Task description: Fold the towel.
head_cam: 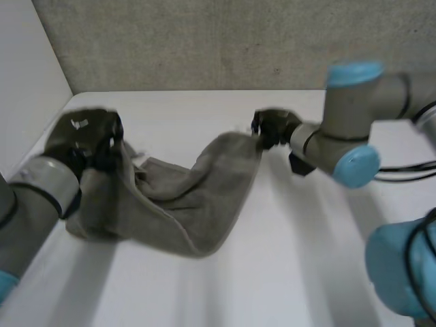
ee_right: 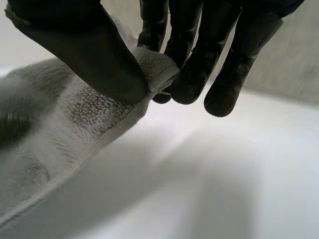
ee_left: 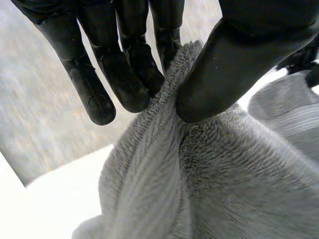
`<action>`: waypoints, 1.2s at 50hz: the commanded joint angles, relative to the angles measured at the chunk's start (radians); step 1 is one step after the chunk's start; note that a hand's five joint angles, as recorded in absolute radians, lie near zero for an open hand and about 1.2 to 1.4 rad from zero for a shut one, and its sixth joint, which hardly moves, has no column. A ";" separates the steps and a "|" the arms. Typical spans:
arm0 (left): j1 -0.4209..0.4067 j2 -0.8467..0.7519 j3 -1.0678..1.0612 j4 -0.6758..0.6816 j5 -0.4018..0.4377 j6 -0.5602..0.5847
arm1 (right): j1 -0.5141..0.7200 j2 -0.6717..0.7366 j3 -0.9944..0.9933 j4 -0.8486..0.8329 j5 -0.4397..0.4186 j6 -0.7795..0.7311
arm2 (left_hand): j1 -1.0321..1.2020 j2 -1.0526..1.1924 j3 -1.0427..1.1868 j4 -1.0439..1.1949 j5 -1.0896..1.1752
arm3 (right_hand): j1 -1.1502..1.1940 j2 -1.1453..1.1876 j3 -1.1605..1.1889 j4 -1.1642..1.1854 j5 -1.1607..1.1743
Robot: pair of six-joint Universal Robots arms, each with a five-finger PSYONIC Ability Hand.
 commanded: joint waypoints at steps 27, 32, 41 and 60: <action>0.258 0.200 0.244 -0.128 0.011 -0.284 | -0.356 -0.770 0.260 0.221 -0.200 -0.088 | 0.141 0.059 0.066 0.038 0.113 | 0.076 0.088 0.057 0.060 0.080; 0.249 0.004 0.248 -0.123 0.022 -0.284 | -0.345 -0.686 0.343 0.220 -0.190 -0.145 | 0.141 0.059 0.066 0.038 0.113 | 0.076 0.088 0.057 0.060 0.080; 0.184 -0.288 0.481 -0.109 0.013 -0.289 | -0.224 -0.410 0.227 0.068 -0.003 -0.125 | 0.141 0.059 0.066 0.038 0.113 | 0.076 0.088 0.057 0.060 0.080; 0.158 -0.449 1.242 -0.083 -0.005 -0.507 | -0.209 -0.371 -0.225 -0.236 -0.028 0.334 | 0.141 0.059 0.066 0.038 0.113 | 0.076 0.088 0.057 0.060 0.080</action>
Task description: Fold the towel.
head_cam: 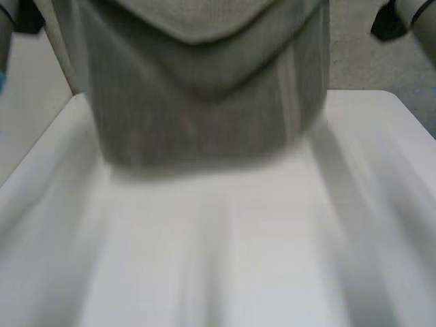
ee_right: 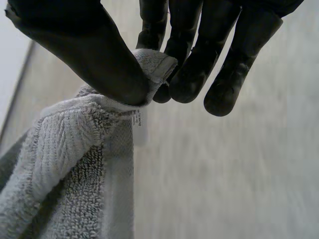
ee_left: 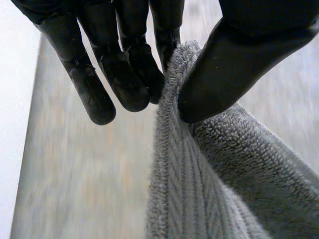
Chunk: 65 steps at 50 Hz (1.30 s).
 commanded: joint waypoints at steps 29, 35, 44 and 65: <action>0.158 0.052 -0.975 0.046 0.159 0.167 | -0.169 -0.130 1.012 0.094 -0.130 -0.526 | 0.139 0.048 0.056 0.034 0.113 | 0.071 0.088 0.053 0.060 0.080; 0.173 0.232 -1.073 0.035 0.157 0.157 | -0.252 -0.326 1.179 0.059 -0.160 -0.515 | 0.139 0.048 0.056 0.034 0.113 | 0.071 0.088 0.053 0.060 0.080; 0.265 0.554 -1.245 0.035 0.202 0.085 | -0.445 -0.639 1.387 0.077 -0.353 -0.498 | 0.139 0.048 0.056 0.034 0.113 | 0.071 0.088 0.053 0.060 0.080; 0.259 0.354 -1.119 0.103 0.315 -0.005 | -0.457 -0.492 1.296 -0.004 -0.404 -0.265 | 0.139 0.048 0.056 0.034 0.113 | 0.071 0.088 0.053 0.060 0.080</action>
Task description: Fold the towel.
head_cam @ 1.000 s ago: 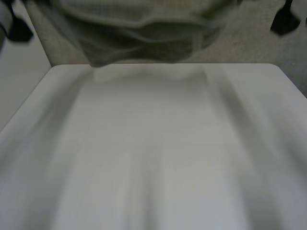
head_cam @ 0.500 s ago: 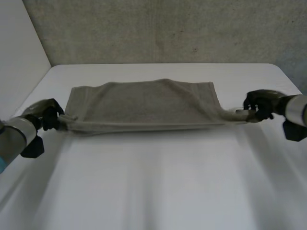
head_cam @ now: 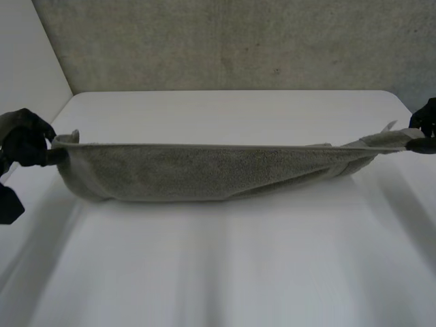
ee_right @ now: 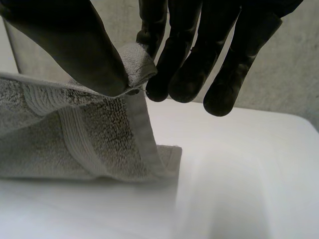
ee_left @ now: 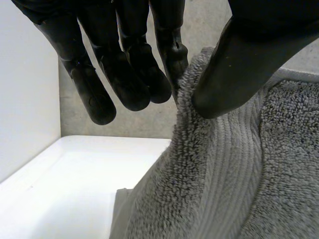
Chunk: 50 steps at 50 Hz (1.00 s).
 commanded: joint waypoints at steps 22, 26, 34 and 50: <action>-0.176 -0.844 0.808 -0.059 -0.177 -0.044 | 0.430 0.776 -0.812 -0.043 0.507 0.207 | 0.125 0.043 0.050 0.033 0.113 | 0.067 0.074 0.051 0.060 0.080; -0.181 -0.880 0.856 -0.061 -0.191 -0.044 | 0.457 0.824 -0.874 -0.043 0.539 0.210 | 0.125 0.043 0.050 0.033 0.113 | 0.067 0.074 0.051 0.060 0.080; -0.203 -0.938 0.900 -0.061 -0.195 -0.043 | 0.475 0.886 -0.932 -0.043 0.603 0.210 | -0.757 -0.839 -0.831 -0.848 -0.769 | -0.326 -0.319 -0.341 -0.332 -0.312; -0.198 -0.845 0.899 -0.061 -0.194 -0.043 | 0.510 0.765 -1.033 -0.042 0.602 0.236 | -1.072 -1.155 -1.147 -1.164 -1.085 | -1.155 -1.148 -1.171 -1.162 -1.142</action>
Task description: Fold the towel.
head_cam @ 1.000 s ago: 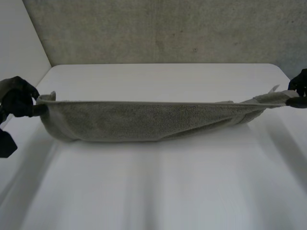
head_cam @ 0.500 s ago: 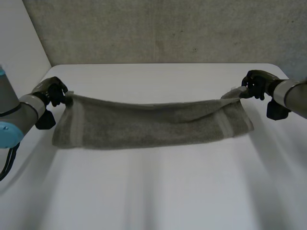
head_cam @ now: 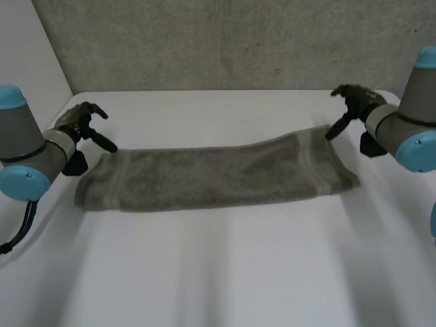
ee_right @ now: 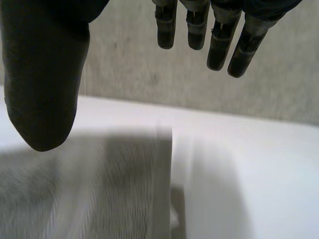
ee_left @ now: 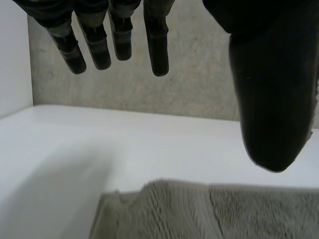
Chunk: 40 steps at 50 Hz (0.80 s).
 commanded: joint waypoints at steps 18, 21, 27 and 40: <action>-0.001 0.376 -0.424 -0.003 0.017 0.327 | -0.007 -0.389 0.451 0.043 -0.073 -0.398 | -0.018 -0.013 -0.014 -0.020 0.007 | -0.062 -0.078 -0.071 -0.079 -0.057; -0.001 0.392 -0.506 0.047 0.018 0.478 | -0.006 -0.435 0.604 -0.007 -0.100 -0.464 | -0.018 -0.013 -0.014 -0.020 0.007 | -0.062 -0.078 -0.071 -0.079 -0.057; -0.003 0.392 -0.607 0.145 0.018 0.633 | -0.007 -0.474 0.814 -0.146 -0.165 -0.527 | -0.021 -0.016 -0.017 -0.023 0.004 | 0.066 0.050 0.056 0.049 0.071; -0.001 0.390 -0.697 0.297 0.006 0.676 | -0.049 -0.431 1.067 -0.495 -0.185 -0.622 | -0.030 -0.025 -0.026 -0.031 -0.005 | 0.174 0.158 0.165 0.157 0.179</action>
